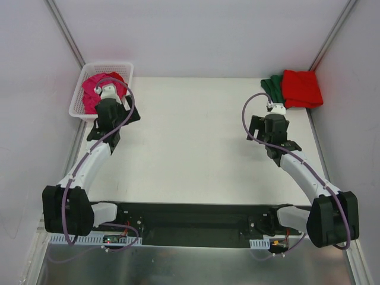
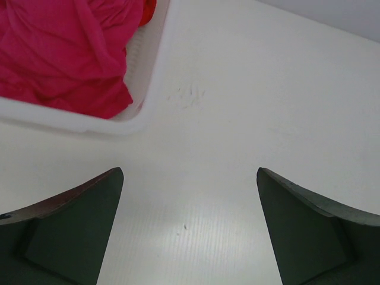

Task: Fold and stack the t-shirts
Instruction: Grab crumpled tshirt from bin with the left arm

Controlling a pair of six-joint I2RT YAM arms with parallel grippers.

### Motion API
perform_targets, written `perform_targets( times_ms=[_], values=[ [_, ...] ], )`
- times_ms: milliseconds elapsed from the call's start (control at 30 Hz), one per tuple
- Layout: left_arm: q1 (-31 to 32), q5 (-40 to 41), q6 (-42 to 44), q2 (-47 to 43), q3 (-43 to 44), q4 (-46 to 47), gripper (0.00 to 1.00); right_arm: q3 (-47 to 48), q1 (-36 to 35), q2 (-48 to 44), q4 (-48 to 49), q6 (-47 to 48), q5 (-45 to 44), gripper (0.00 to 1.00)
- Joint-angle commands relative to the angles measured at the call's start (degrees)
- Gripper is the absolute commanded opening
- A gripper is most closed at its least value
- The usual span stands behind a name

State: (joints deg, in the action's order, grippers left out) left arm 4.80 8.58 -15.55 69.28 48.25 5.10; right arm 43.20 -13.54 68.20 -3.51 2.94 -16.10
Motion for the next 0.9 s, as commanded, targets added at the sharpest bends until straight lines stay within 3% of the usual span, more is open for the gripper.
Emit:
perform_targets(
  times_ms=[0, 233, 433, 600, 700, 867],
  values=[
    [-0.3, -4.5, 3.8, 1.8, 9.0, -6.2, 0.97, 2.2, -2.4, -0.9, -1.3, -2.7, 0.3, 0.96],
    [-0.3, 0.2, 12.6, 6.6, 24.5, -14.7, 0.95, 2.9, -5.0, -1.0, -2.9, -2.8, -1.4, 0.96],
    [-1.6, 6.8, 21.3, 11.5, 31.6, -16.5, 0.99, 3.1, -5.4, -1.7, -5.5, -5.9, 0.4, 0.96],
    [-2.4, 10.0, 26.7, 18.9, 37.8, -19.1, 0.95, 4.7, -6.1, -3.2, -10.1, -6.3, 0.7, 0.96],
    [-4.4, 7.2, 26.2, 21.8, 39.5, -19.8, 0.93, 4.6, -6.3, -6.1, -11.6, -6.0, -0.2, 0.96],
    [-10.9, 2.1, 22.1, 28.1, 43.8, -23.6, 0.81, 6.6, -6.4, -7.7, -15.7, -5.1, -0.8, 0.96]
  ],
)
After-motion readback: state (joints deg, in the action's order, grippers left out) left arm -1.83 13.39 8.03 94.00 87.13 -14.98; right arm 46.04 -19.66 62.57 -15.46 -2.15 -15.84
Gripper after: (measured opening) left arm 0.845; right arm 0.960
